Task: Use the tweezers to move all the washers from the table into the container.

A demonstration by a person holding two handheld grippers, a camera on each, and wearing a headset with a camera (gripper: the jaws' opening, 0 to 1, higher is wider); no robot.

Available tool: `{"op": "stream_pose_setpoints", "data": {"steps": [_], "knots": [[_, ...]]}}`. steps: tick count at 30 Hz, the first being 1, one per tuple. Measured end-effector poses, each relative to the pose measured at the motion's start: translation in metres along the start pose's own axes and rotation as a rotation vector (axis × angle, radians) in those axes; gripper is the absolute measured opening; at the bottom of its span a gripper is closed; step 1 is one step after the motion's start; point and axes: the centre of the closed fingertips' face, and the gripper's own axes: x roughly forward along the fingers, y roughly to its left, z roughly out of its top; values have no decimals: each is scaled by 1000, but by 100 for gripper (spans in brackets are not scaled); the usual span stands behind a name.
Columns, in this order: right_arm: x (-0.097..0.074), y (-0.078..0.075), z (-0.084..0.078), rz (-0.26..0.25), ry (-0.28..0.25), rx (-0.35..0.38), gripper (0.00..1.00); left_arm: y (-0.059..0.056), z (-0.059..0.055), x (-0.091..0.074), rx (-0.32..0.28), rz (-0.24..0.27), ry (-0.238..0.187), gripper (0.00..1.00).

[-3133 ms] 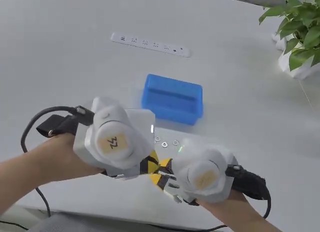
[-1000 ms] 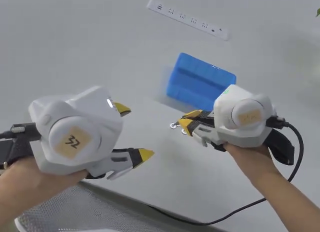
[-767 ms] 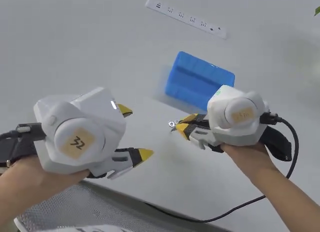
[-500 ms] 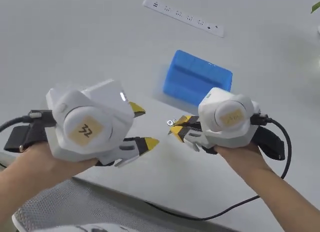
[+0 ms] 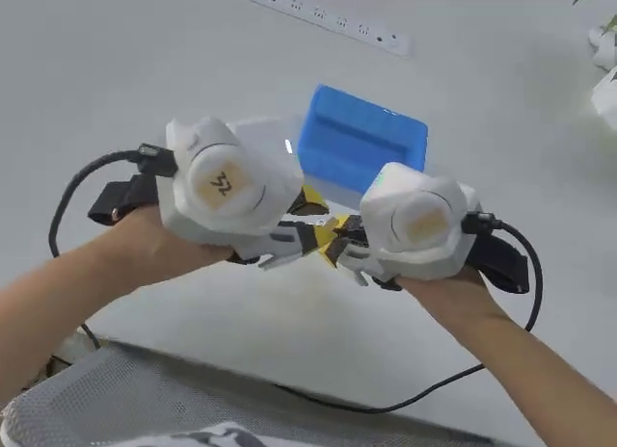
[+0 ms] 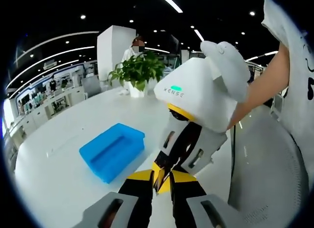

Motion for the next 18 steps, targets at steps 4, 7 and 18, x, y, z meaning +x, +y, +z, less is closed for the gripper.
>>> {"op": "stream_pose_setpoints", "data": {"steps": [4,7,18], "knots": [[0,0,0,3,-2,7,2,1,-4,4,60,-18,23,3],[0,0,0,4,-6,7,2,2,-4,1,50,-46,22,3],[3,0,5,-10,-19,2,5,2,-7,-3,136,-121,44,0]]}}
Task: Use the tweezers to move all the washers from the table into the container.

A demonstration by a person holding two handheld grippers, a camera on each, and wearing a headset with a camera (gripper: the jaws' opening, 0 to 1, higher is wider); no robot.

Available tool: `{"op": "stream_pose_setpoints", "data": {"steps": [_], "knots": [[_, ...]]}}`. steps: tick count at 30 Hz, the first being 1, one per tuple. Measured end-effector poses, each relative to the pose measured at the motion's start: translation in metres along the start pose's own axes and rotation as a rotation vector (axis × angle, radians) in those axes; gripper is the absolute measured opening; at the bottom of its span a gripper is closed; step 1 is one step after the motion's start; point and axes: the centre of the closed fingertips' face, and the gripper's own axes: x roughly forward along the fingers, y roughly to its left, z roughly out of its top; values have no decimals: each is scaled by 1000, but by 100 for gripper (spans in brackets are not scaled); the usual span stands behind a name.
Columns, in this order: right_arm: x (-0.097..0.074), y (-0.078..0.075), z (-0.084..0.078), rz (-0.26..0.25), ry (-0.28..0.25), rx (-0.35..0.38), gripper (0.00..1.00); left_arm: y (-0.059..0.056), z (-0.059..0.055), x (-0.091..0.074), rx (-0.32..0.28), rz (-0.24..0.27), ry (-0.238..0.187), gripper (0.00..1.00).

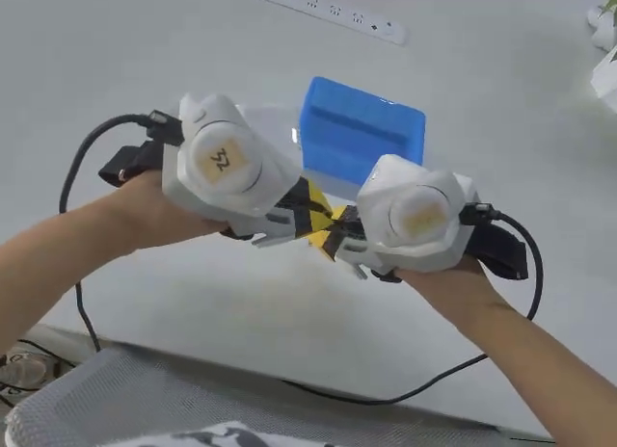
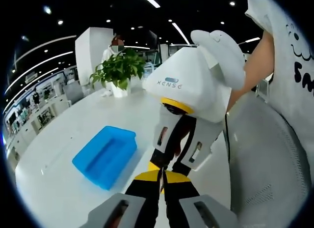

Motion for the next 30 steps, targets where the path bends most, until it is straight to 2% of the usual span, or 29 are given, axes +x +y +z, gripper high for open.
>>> {"op": "stream_pose_setpoints", "data": {"steps": [1,4,9,12,17,19,22,24,30], "knots": [[1,0,1,-1,-2,1,5,0,0,0,10,-2,3,0],[2,0,2,-10,-17,13,6,1,-2,-2,-21,8,12,0],[3,3,3,-15,-27,40,6,-2,-3,-5,-27,24,23,0],[0,2,5,-43,-41,45,6,-1,-1,-6,-8,31,24,0],[-5,-2,7,-67,-85,93,7,2,4,-9,-20,37,33,0],[-7,-5,10,-65,-105,116,8,3,6,-10,-18,48,34,0],[-9,-11,11,-66,-125,113,9,4,9,-12,-4,65,43,0],[-9,-14,13,-54,-156,134,9,7,11,-12,-1,77,44,0],[-5,-16,11,-46,-182,143,9,11,11,-4,-1,87,83,0]]}}
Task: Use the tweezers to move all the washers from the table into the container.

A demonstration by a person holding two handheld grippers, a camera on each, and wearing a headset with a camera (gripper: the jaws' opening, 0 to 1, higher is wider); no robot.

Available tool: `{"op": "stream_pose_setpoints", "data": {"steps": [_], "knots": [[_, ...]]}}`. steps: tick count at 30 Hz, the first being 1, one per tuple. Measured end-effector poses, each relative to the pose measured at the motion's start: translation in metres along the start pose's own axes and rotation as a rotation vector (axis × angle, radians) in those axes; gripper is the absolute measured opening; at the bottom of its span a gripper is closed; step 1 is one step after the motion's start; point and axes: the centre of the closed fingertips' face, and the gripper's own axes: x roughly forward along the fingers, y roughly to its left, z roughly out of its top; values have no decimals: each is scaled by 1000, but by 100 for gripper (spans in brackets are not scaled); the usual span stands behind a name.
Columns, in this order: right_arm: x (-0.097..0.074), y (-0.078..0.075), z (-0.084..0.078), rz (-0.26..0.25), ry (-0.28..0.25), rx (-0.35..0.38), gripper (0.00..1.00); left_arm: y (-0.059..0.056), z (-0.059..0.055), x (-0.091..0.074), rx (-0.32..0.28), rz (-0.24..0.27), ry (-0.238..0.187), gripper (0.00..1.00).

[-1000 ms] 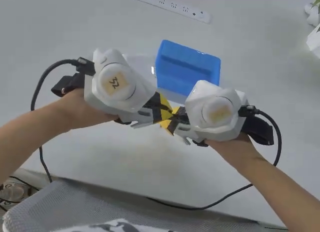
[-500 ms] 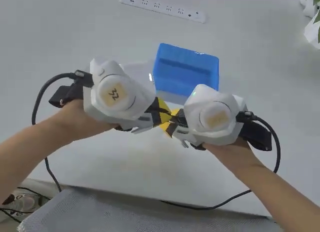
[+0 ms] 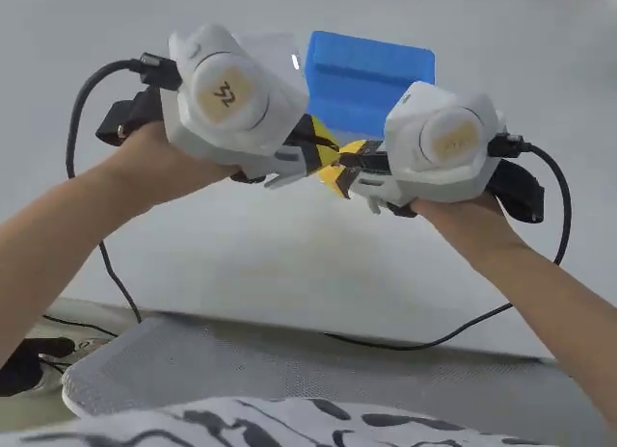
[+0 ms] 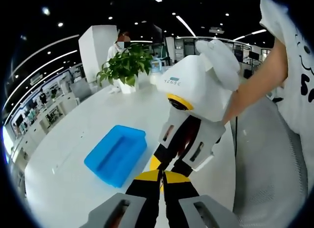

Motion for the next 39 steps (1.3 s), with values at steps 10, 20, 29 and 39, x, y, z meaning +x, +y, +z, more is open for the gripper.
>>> {"op": "stream_pose_setpoints", "data": {"steps": [10,20,29,39], "knots": [[4,1,-1,54,-23,8,8,-2,1,6,23,20,52,0],[11,-4,-4,98,-44,56,8,2,-1,12,20,39,109,0],[9,-4,-4,130,-63,63,8,9,-4,16,-26,55,91,0],[5,4,-7,157,-27,-165,6,3,-6,18,-37,55,91,0]]}}
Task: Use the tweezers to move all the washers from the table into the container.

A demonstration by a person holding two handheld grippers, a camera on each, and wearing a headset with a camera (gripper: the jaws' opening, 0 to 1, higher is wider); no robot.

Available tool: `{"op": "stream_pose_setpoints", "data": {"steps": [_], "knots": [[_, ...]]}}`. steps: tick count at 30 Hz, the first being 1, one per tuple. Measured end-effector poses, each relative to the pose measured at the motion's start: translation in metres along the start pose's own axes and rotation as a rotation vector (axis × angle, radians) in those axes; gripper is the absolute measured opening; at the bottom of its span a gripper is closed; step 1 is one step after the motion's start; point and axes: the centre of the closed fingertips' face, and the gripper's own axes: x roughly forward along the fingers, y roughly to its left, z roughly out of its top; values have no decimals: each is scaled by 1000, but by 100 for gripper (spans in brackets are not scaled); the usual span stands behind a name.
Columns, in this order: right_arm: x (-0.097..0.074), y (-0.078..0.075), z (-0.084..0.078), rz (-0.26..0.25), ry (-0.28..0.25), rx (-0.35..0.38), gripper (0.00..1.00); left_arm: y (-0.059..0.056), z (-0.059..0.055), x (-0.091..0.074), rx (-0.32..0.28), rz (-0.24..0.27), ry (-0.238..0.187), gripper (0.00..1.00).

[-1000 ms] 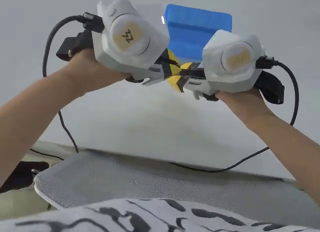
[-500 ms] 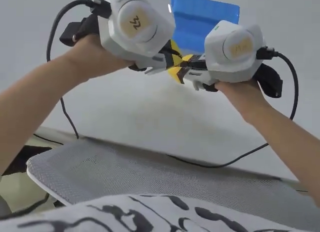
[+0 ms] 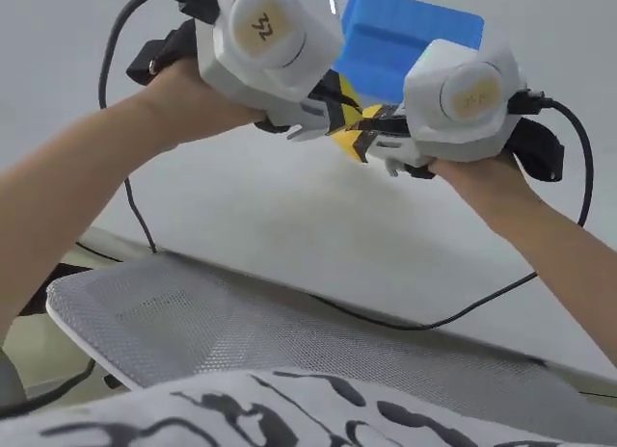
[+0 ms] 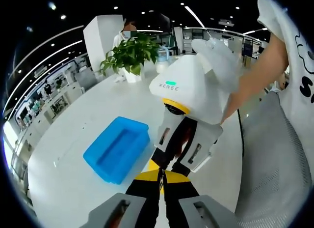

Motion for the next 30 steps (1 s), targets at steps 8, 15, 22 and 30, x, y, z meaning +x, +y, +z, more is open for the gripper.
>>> {"op": "stream_pose_setpoints", "data": {"steps": [8,15,22,30], "knots": [[-2,-1,-1,-9,5,-27,4,2,0,2,-20,29,-14,0],[-2,4,2,-2,11,-22,3,-1,0,-4,-32,41,16,0],[-11,0,17,-25,-25,-35,4,0,13,-16,11,64,-2,0],[-18,-14,34,-38,-68,-39,4,8,34,-31,52,100,-26,0]]}}
